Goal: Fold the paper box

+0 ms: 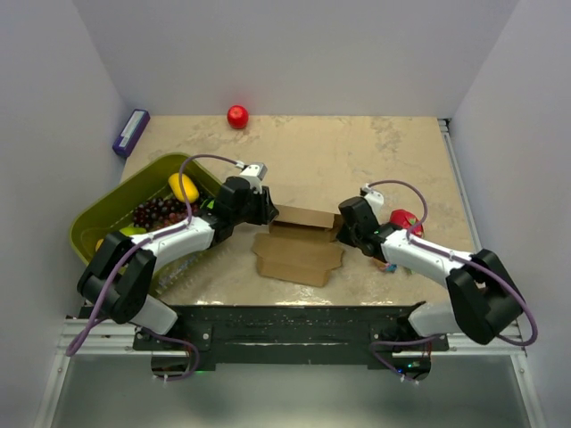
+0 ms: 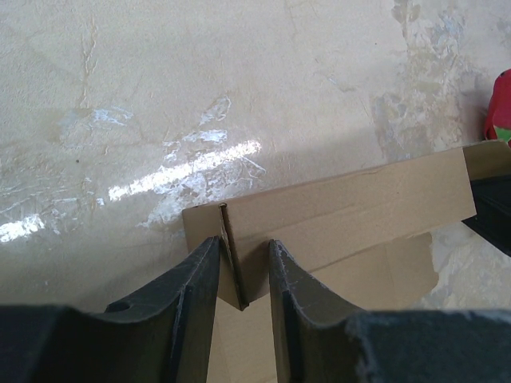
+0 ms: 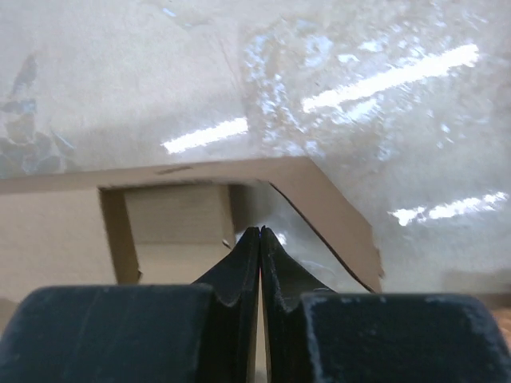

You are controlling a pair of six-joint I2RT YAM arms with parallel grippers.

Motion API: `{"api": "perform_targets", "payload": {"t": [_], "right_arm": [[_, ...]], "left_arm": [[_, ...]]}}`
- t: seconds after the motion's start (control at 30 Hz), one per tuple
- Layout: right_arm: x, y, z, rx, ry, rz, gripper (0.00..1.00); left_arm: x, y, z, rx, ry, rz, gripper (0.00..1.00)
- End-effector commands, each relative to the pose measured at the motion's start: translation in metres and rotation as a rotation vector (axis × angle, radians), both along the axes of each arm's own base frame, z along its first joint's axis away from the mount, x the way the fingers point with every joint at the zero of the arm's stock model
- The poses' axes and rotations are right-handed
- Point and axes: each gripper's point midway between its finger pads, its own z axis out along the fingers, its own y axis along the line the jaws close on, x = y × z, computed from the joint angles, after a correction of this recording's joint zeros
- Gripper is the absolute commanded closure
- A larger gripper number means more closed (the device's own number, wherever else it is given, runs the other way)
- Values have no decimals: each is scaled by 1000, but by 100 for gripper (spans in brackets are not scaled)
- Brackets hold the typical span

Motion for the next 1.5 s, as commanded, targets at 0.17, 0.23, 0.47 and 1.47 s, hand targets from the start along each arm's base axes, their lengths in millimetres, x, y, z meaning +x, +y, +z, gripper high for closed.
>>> {"api": "perform_targets", "payload": {"t": [0.17, 0.23, 0.47, 1.47], "right_arm": [[40, 47, 26, 132, -130, 128, 98], [41, 50, 25, 138, -132, 139, 98], [37, 57, 5, 156, -93, 163, 99], [-20, -13, 64, 101, -161, 22, 49]], "left_arm": [[-8, 3, -15, 56, 50, -29, 65], [-9, 3, -16, 58, 53, -30, 65], [-8, 3, -15, 54, 49, -34, 66], [-4, 8, -11, 76, 30, -11, 66]]}}
